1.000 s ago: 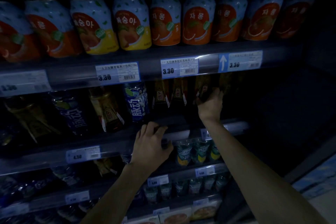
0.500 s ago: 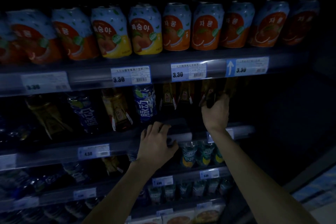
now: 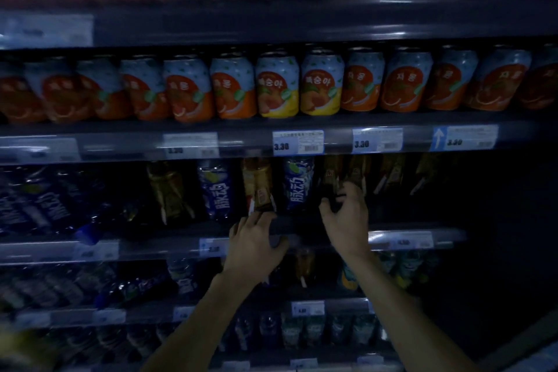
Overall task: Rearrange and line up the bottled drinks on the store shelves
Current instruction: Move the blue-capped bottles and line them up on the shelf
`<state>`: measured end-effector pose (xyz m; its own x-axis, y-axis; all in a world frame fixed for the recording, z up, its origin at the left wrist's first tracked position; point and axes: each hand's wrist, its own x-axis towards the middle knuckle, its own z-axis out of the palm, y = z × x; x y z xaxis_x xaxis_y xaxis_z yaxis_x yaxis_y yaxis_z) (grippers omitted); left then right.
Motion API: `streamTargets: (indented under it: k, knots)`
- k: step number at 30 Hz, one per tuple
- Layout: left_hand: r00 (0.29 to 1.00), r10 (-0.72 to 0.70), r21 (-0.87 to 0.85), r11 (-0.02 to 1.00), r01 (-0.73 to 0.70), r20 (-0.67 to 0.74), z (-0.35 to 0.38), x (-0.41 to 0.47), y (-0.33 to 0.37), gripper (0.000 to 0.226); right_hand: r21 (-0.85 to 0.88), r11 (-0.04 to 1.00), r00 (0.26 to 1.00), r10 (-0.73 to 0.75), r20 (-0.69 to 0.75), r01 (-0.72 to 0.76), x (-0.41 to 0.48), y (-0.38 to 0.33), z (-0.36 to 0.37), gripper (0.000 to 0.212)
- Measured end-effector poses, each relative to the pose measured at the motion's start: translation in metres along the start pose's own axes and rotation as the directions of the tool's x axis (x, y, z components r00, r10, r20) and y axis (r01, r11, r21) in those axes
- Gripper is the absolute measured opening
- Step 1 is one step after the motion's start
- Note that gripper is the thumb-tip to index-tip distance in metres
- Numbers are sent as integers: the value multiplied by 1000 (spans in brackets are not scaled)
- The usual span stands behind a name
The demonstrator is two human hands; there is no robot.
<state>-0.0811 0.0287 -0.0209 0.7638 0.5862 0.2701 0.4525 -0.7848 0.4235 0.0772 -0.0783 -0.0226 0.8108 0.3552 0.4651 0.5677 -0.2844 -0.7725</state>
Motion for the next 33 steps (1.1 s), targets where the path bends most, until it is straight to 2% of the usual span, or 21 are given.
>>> streamTargets:
  k: [9, 13, 17, 22, 28, 33]
  knots:
    - [986, -147, -63, 988, 142, -82, -60, -32, -84, 46, 51, 998, 994, -48, 94, 44, -47, -62, 67, 45]
    - [970, -216, -100, 973, 206, -109, -86, -49, -123, 46, 41, 995, 988, -93, 126, 88, -67, -90, 97, 37]
    - [953, -275, -129, 957, 259, -124, -109, -68, -164, 47, 64, 994, 978, -98, 186, 88, -89, -118, 131, 46]
    - [931, -339, -131, 938, 322, -136, -131, -89, -212, 49, 71, 991, 965, -128, 228, 115, -114, -149, 173, 44]
    - [920, -346, -211, 928, 307, -182, -145, -96, -257, 45, 1, 989, 950, -140, 277, 146, -135, -157, 210, 47]
    - [888, -394, -367, 883, 294, -237, -143, -88, -268, 60, -100, 978, 948, -148, 283, 182, -140, -148, 220, 46]
